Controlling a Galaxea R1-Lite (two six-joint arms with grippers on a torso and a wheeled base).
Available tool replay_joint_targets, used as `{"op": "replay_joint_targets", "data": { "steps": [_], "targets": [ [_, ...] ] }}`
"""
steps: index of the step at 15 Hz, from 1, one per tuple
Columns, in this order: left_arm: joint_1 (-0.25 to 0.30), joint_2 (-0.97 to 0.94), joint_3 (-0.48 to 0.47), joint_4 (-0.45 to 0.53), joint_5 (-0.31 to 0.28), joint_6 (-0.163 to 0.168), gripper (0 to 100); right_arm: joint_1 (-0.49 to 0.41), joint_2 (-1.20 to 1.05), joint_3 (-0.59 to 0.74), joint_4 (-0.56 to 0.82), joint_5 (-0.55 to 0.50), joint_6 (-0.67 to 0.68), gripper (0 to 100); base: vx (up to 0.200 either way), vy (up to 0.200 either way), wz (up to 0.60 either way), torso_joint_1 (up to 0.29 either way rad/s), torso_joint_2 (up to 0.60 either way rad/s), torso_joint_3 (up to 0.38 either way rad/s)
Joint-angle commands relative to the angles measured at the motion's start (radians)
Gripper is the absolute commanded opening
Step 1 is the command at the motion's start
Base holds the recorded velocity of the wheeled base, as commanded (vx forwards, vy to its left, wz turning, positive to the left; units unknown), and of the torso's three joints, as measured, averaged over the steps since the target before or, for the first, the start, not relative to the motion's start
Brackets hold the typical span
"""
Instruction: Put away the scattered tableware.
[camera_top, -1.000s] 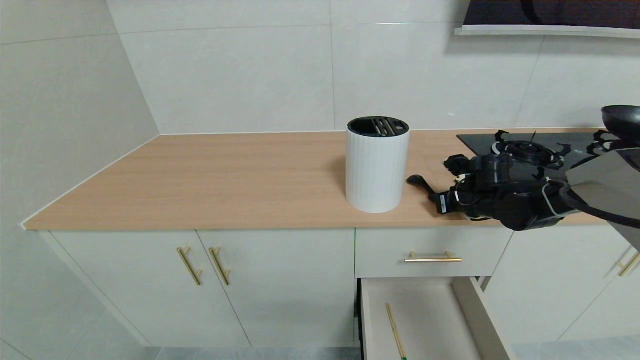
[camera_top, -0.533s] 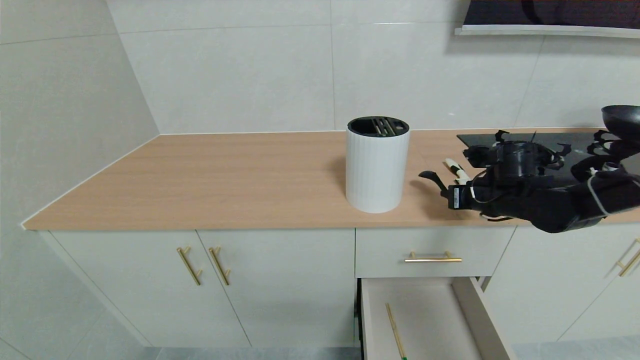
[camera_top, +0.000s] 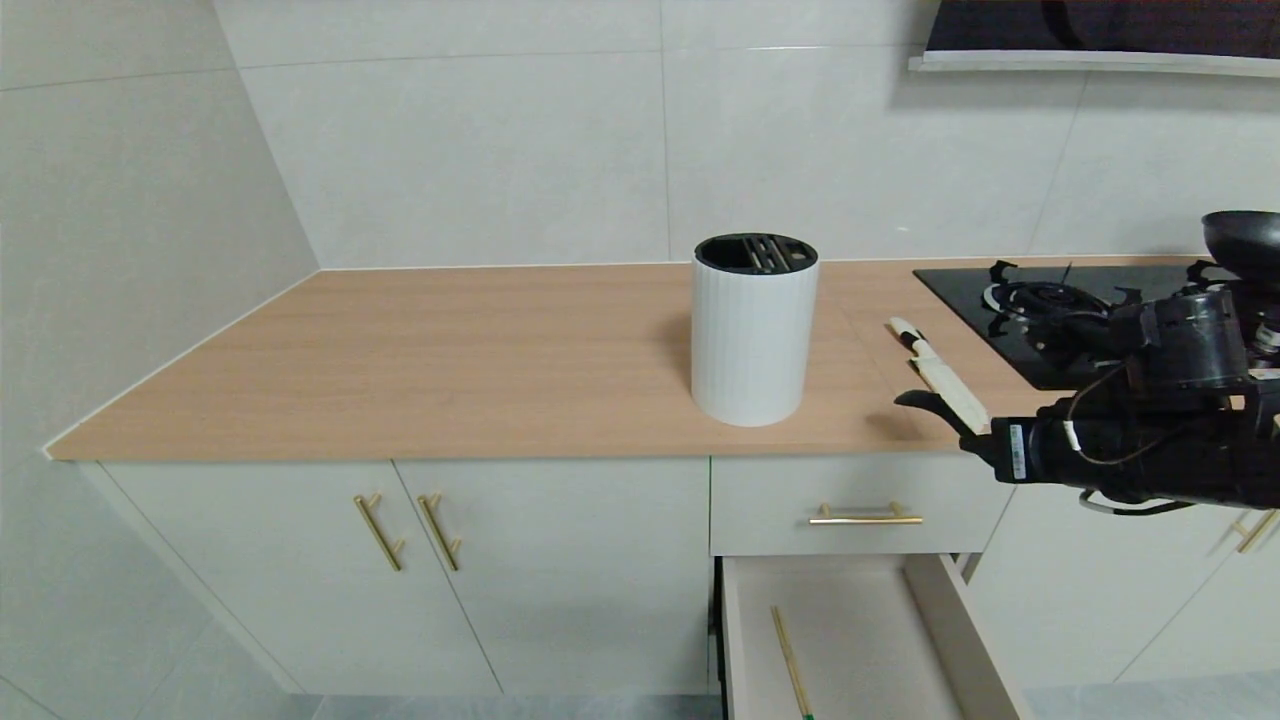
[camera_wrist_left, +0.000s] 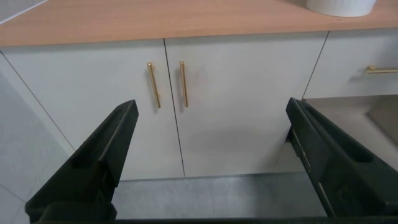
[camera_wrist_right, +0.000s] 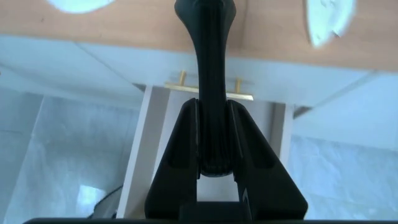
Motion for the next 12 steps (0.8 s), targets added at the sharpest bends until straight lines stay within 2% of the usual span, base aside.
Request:
{"op": "replay_joint_targets", "data": {
  "steps": [1,5,12],
  "targets": [
    [0.0,0.001,0.0,0.0,0.001,0.0,100,0.002,-0.075,0.065,-0.001,0.0,0.0,0,0.0,0.0,0.0,0.0,0.0,0.0],
    [0.0,0.001,0.0,0.0,0.001,0.0,100,-0.008,-0.035,0.129,-0.006,0.004,-0.053,0,0.0,0.0,0.0,0.0,0.0,0.0],
    [0.0,0.001,0.0,0.0,0.001,0.0,100,-0.006,-0.021,0.155,-0.037,0.006,-0.054,0,0.0,0.0,0.0,0.0,0.0,0.0]
  ]
}}
